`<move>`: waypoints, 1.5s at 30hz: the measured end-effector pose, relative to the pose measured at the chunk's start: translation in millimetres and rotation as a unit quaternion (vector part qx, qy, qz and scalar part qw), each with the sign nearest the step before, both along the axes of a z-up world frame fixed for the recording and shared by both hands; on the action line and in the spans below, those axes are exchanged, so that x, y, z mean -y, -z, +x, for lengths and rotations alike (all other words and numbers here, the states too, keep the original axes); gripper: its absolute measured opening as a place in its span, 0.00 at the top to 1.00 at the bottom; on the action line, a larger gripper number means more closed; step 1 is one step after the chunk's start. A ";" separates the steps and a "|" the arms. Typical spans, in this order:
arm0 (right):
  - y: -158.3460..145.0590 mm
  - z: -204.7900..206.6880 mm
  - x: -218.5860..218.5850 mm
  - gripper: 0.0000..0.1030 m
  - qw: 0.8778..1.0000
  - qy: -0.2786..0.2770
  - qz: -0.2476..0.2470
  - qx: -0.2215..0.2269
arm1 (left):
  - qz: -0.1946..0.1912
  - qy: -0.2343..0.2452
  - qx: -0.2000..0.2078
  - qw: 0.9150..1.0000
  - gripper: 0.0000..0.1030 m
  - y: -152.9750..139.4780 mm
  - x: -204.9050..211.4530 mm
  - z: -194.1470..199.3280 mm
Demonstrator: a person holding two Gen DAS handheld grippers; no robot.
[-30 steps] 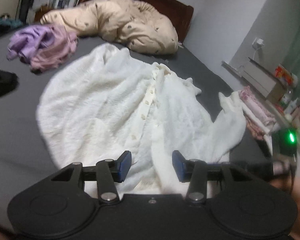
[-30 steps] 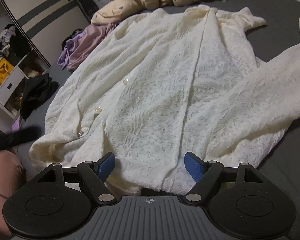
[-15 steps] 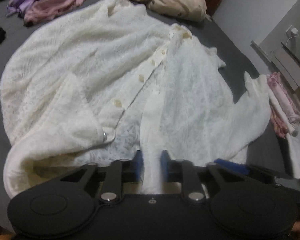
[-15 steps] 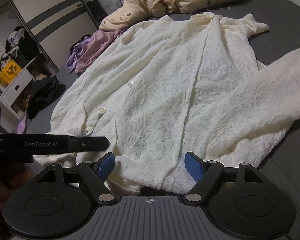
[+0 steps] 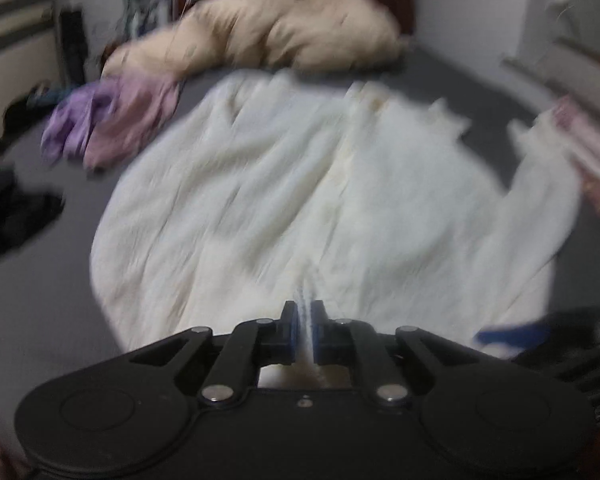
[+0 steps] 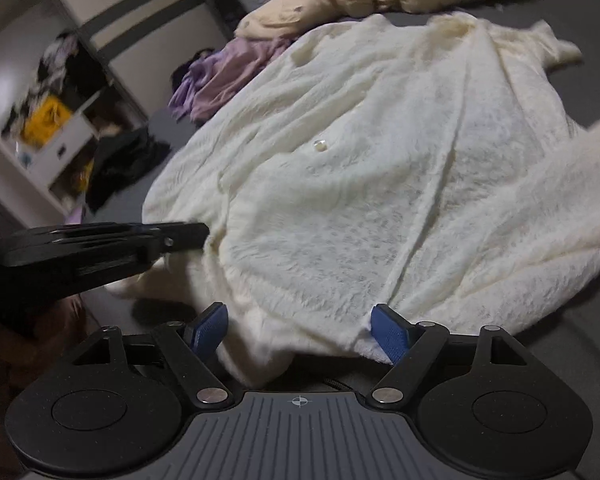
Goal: Fold clothes
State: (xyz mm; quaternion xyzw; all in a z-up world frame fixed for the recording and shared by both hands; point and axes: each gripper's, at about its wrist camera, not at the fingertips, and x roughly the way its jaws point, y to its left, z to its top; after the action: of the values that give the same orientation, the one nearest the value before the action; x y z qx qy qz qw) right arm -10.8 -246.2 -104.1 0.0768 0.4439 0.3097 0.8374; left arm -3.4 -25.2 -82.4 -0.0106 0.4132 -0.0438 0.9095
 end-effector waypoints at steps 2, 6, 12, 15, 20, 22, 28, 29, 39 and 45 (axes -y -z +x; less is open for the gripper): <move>-2.6 -2.8 2.4 0.20 1.000 -0.001 0.002 0.007 | -0.021 -0.009 -0.002 1.000 0.92 4.2 -7.3 -0.9; -14.6 1.7 51.4 0.20 0.993 0.098 0.059 0.023 | -0.064 -0.009 0.023 0.998 0.91 -6.2 -16.7 -10.4; -14.7 25.8 159.5 0.20 0.919 0.393 0.003 0.035 | -0.060 0.001 0.069 0.996 0.81 -25.2 -19.6 -25.9; -7.8 48.9 209.2 0.20 0.890 0.453 0.040 0.022 | -0.053 0.028 0.105 0.993 0.72 -35.7 -15.9 -36.8; 6.4 100.7 253.2 0.26 0.872 0.489 0.005 -0.010 | -0.078 0.114 0.129 0.982 0.67 -41.1 2.4 -57.2; 15.1 109.5 266.2 0.30 0.868 0.494 0.052 -0.028 | -0.096 0.136 0.116 0.979 0.63 -38.5 9.3 -62.4; 24.2 119.2 278.9 0.66 0.868 0.472 0.143 -0.055 | -0.105 0.121 0.014 0.987 0.63 -3.5 20.9 -56.4; 27.3 119.4 282.5 0.76 0.864 0.473 0.163 -0.062 | -0.108 0.116 0.008 0.987 0.63 1.6 21.3 -54.0; -17.5 107.7 304.2 0.89 0.856 0.474 0.205 0.021 | -0.103 0.145 0.050 0.983 0.94 -0.5 38.9 -29.2; -31.8 111.7 300.9 0.87 0.879 0.459 0.125 -0.003 | -0.086 0.116 0.017 0.989 0.93 3.7 31.7 4.7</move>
State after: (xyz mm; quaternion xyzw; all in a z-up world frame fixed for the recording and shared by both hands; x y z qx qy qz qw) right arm 100.8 -547.1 -72.3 0.3772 0.3187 -0.0566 0.8677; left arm 1.3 -56.9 -86.0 -0.0396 0.3907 -0.1847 0.9009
